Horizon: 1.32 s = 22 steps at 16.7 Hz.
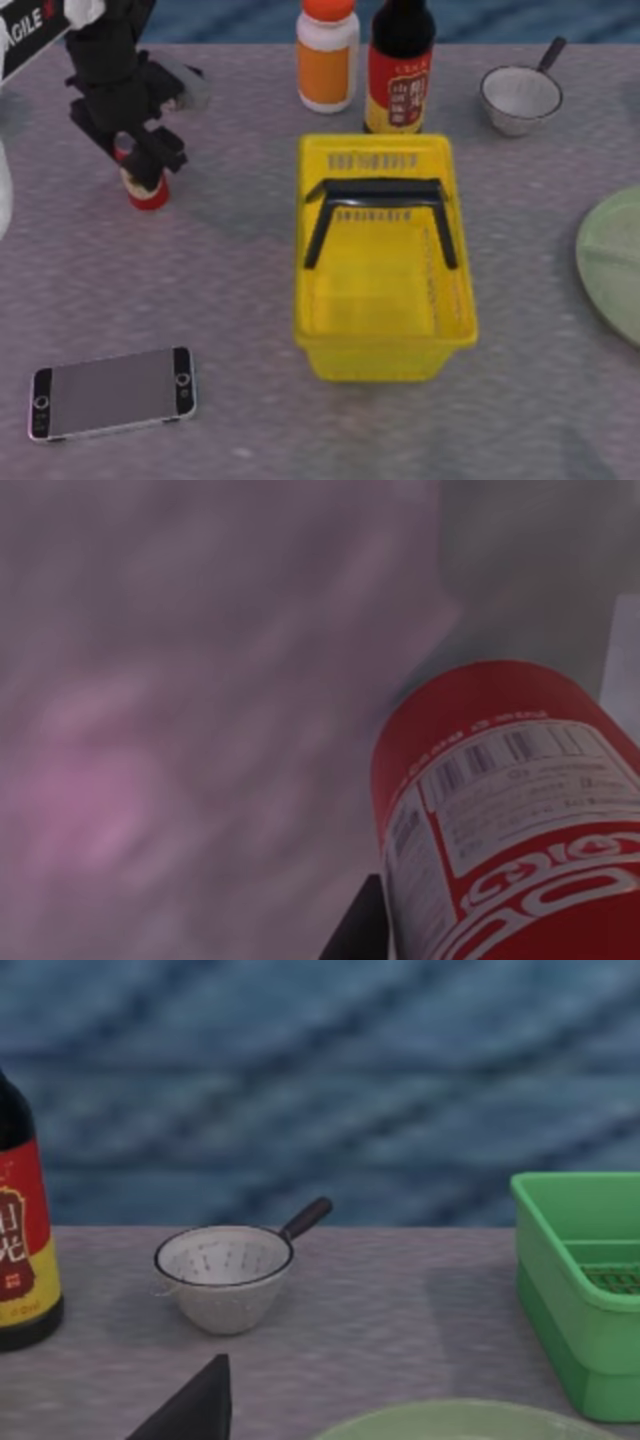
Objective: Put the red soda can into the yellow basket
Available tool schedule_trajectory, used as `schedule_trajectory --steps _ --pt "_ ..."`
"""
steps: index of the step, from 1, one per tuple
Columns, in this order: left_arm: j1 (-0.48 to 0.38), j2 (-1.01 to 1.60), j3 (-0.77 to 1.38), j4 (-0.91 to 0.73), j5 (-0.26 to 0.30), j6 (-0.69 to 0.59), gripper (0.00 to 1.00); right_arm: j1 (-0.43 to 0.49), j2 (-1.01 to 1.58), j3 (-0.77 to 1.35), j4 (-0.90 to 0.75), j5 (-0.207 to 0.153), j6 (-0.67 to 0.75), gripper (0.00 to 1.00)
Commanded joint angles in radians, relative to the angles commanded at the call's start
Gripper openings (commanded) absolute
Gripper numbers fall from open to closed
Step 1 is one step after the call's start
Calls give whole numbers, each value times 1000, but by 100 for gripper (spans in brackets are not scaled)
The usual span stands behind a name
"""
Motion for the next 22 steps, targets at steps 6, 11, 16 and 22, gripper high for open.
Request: schedule_trajectory --steps 6,11,16,22 --pt "-18 -24 -96 213 152 -70 0 0 0 0 0 0 0 100" --pt "-51 -101 -272 630 424 -194 0 0 0 0 0 0 0 100" --pt "-88 -218 -496 1191 752 -347 0 0 0 0 0 0 0 100" --pt "-126 -359 -763 1772 1104 -522 0 0 0 0 0 0 0 100"
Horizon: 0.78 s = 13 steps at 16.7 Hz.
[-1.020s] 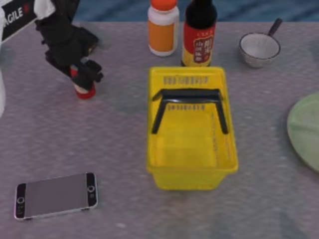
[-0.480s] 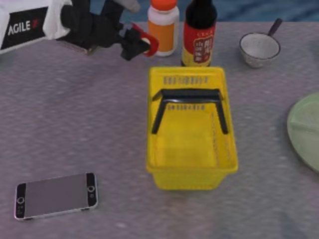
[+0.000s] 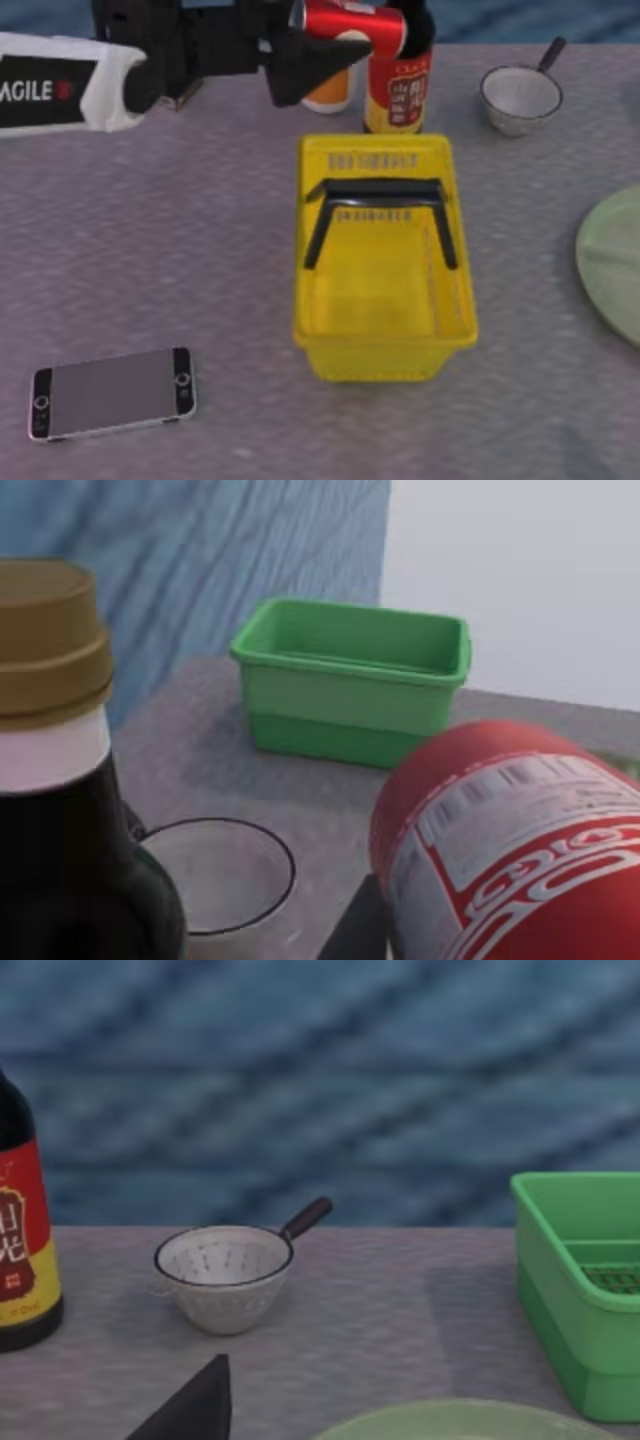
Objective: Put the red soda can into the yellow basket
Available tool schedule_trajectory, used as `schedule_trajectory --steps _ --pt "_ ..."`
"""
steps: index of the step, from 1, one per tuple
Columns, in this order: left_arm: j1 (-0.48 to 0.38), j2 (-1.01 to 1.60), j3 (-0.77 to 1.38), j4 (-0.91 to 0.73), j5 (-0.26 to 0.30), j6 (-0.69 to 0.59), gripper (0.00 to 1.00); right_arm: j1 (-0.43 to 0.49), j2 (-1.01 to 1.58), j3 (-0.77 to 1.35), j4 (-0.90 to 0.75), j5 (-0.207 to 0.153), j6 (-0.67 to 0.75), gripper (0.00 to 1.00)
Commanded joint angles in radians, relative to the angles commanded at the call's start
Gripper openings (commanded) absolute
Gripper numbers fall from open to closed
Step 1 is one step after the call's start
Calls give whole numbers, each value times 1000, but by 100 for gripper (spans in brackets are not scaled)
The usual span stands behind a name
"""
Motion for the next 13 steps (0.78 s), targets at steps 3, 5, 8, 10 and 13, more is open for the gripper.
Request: schedule_trajectory --steps 3,5,8,10,13 --pt "-12 -52 -95 159 115 -60 0 0 0 0 0 0 0 100" --pt "-16 -71 -130 211 156 -82 0 0 0 0 0 0 0 100" --pt "-16 -75 -136 221 164 -86 0 0 0 0 0 0 0 100" --pt "-11 -70 -133 220 162 -84 0 0 0 0 0 0 0 100" --pt "-8 -35 -142 260 164 -85 0 0 0 0 0 0 0 100"
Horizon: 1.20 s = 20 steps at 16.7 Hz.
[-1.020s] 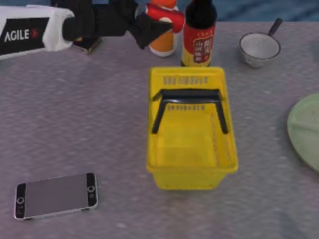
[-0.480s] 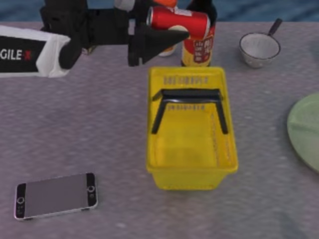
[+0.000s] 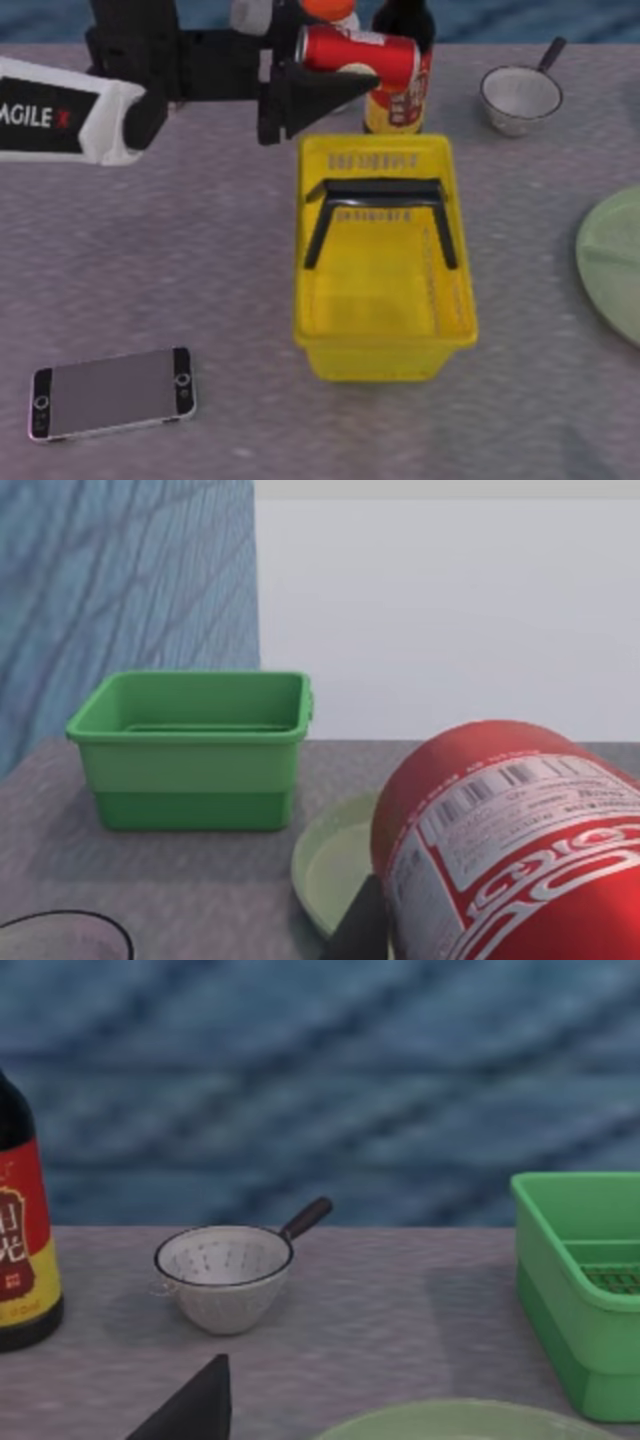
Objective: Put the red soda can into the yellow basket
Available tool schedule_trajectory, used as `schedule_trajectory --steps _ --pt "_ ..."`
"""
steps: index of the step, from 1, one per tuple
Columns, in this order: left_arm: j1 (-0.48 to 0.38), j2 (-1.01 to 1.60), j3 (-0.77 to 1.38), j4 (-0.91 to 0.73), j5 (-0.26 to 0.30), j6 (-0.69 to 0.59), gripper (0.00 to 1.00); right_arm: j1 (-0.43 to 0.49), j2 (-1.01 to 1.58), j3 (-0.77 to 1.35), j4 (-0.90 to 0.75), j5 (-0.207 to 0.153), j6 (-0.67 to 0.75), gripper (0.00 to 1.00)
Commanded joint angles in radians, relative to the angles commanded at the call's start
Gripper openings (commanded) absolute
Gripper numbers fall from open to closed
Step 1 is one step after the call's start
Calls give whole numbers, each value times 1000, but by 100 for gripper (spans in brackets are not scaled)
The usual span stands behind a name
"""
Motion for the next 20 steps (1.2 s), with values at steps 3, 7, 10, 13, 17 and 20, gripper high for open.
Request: schedule_trajectory --steps 3,7,10,13,17,20 --pt "5 82 -25 115 3 -2 0 0 0 0 0 0 0 100" --pt "15 187 -62 264 3 -5 0 0 0 0 0 0 0 100" --pt "17 203 -70 284 2 -6 0 0 0 0 0 0 0 100" --pt "17 203 -70 284 2 -6 8 0 0 0 0 0 0 100" --pt "17 203 -70 284 2 -6 38 0 0 0 0 0 0 100" --pt "17 203 -70 284 2 -6 60 0 0 0 0 0 0 100"
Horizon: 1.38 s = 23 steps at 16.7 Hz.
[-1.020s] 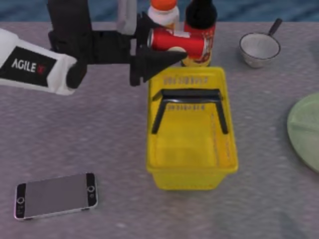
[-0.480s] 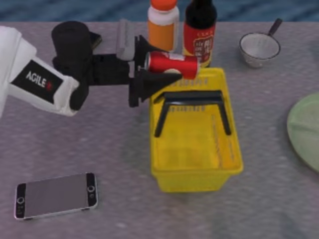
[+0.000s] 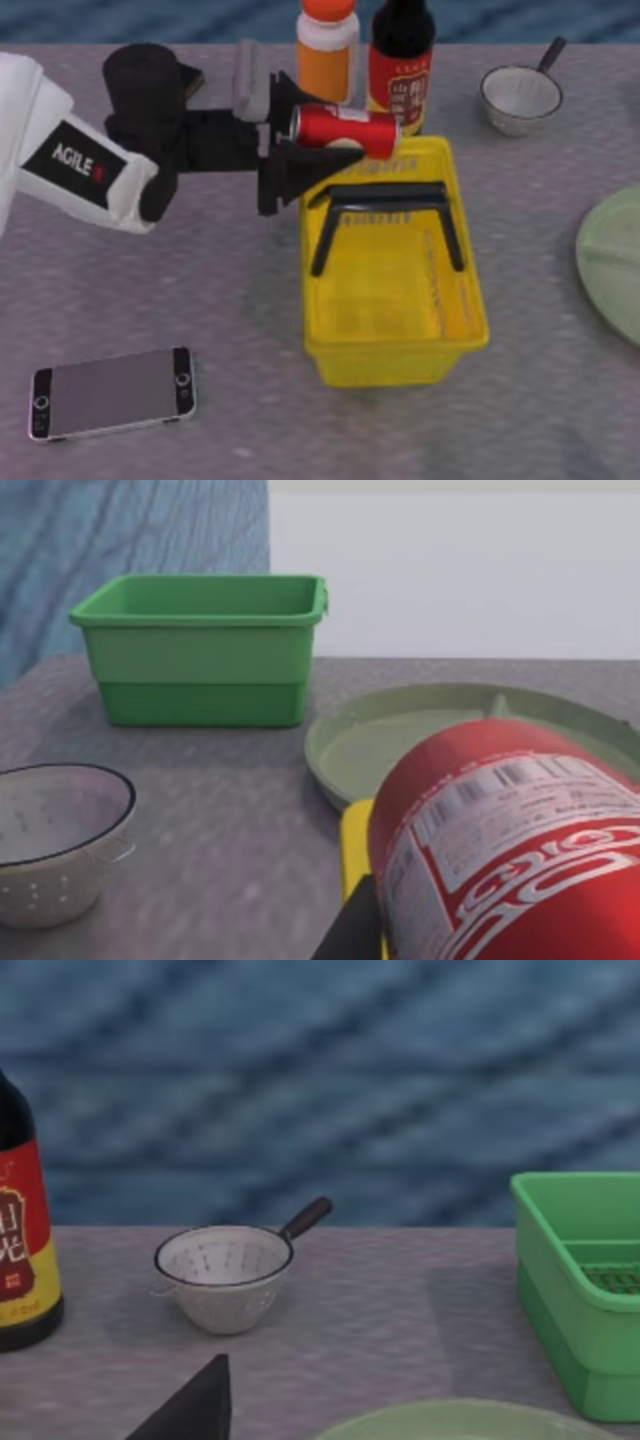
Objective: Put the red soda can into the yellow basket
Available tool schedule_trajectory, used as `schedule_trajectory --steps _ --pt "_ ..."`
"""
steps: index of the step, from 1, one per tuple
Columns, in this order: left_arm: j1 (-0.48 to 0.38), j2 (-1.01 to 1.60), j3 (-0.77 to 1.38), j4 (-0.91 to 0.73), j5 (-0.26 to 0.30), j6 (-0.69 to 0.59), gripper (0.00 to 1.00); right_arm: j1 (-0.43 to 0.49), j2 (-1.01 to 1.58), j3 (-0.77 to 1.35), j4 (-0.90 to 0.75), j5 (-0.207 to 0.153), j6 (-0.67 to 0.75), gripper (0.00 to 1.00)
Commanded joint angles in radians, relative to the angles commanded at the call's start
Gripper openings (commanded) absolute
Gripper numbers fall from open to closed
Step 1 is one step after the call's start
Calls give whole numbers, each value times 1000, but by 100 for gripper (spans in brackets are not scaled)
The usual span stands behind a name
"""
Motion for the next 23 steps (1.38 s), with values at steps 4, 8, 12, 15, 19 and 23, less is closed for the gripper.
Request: schedule_trajectory --steps 4,8,12,15,19,23 --pt "0 0 0 0 0 0 90 0 0 0 0 0 0 100" --pt "0 0 0 0 0 0 100 0 0 0 0 0 0 100" --pt "0 0 0 0 0 0 100 0 0 0 0 0 0 100" --pt "-3 -4 1 -2 -2 1 100 0 0 0 0 0 0 100" --pt "25 -107 -43 -57 -72 -37 100 44 103 102 -91 -4 -63 100" --pt "82 -379 -149 -177 -229 -101 100 133 369 364 -291 -6 -202 100"
